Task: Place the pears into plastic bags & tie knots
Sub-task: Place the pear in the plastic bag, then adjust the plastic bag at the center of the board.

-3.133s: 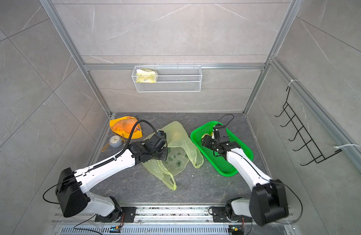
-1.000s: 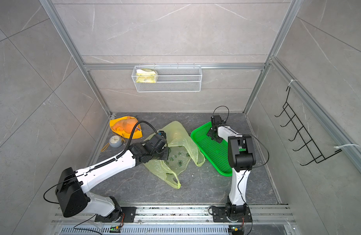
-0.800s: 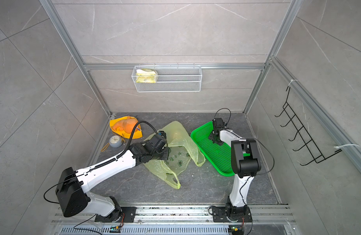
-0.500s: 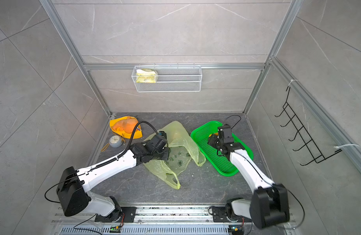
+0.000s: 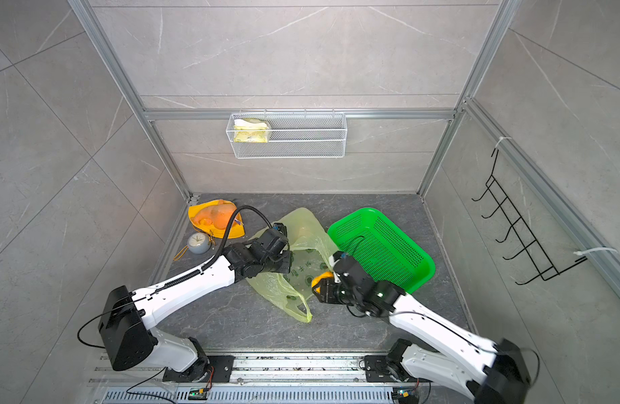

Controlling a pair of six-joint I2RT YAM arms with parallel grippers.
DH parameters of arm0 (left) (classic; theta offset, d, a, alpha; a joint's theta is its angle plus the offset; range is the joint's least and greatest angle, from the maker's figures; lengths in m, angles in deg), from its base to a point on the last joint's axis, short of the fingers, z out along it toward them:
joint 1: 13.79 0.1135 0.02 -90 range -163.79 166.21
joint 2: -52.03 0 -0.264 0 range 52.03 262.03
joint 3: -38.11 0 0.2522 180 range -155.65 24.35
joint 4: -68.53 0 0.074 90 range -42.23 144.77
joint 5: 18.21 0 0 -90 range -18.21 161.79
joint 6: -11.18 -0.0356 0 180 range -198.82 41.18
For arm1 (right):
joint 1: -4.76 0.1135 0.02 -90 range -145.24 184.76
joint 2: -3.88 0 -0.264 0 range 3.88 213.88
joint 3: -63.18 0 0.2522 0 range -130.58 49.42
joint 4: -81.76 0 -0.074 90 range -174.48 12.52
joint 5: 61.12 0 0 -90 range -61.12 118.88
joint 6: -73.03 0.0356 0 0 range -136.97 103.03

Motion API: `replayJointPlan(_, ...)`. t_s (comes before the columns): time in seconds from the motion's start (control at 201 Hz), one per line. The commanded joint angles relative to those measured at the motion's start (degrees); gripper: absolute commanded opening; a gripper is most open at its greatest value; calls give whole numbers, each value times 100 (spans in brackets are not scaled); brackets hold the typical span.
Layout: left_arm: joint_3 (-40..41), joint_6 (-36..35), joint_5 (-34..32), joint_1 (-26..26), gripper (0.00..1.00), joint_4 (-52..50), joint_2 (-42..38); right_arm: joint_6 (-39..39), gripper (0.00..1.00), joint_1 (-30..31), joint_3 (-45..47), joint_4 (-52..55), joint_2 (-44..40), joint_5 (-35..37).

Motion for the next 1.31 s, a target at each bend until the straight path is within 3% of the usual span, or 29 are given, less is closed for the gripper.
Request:
replayJointPlan(0.0, -187, -36, 15, 6, 0, -22, -6, -236, 92, 52, -1185, -764, 1621, 303)
replayJointPlan(0.05, -156, 16, 13, 6, 0, 1, -58, -403, 96, 52, -1770, -419, 2101, 275)
replayJointPlan(0.114, -113, 53, -3, 6, 0, 2, -143, -520, 99, 66, -1810, -327, 1995, 52)
replayJointPlan(0.328, 221, 195, 47, 6, 0, 230, -304, -226, 96, 67, -580, 365, -399, -266)
replayJointPlan(0.398, 234, 195, 58, 6, 0, 247, -273, -176, 93, 62, -482, 801, -1071, -34)
replayJointPlan(0.537, 267, 172, 31, 15, 0, 349, -231, -420, 92, 65, -555, 1853, -1831, 1280)
replayJointPlan(0.717, 203, 135, 22, 15, 0, 307, -219, -999, 97, 61, -493, 1879, -1174, 2095)
replayJointPlan(1.045, 267, 156, 102, 15, 0, 347, -299, -1384, 95, 54, -511, 811, 1107, 3019)
replayJointPlan(1.115, 267, 171, 158, 15, 0, 356, -308, -1290, 81, 52, -429, 599, 1413, 3174)
replayJointPlan(1.264, 181, 96, 171, 15, 0, 233, -397, -1353, 5, 51, -546, 719, 1132, 2619)
replayJointPlan(1.279, 159, 73, 157, 15, 0, 207, -408, -1353, 0, 52, -563, 750, 1023, 2509)
replayJointPlan(1.304, 123, 51, 128, 19, 0, 160, -441, -1351, 0, 52, -607, 803, 839, 2319)
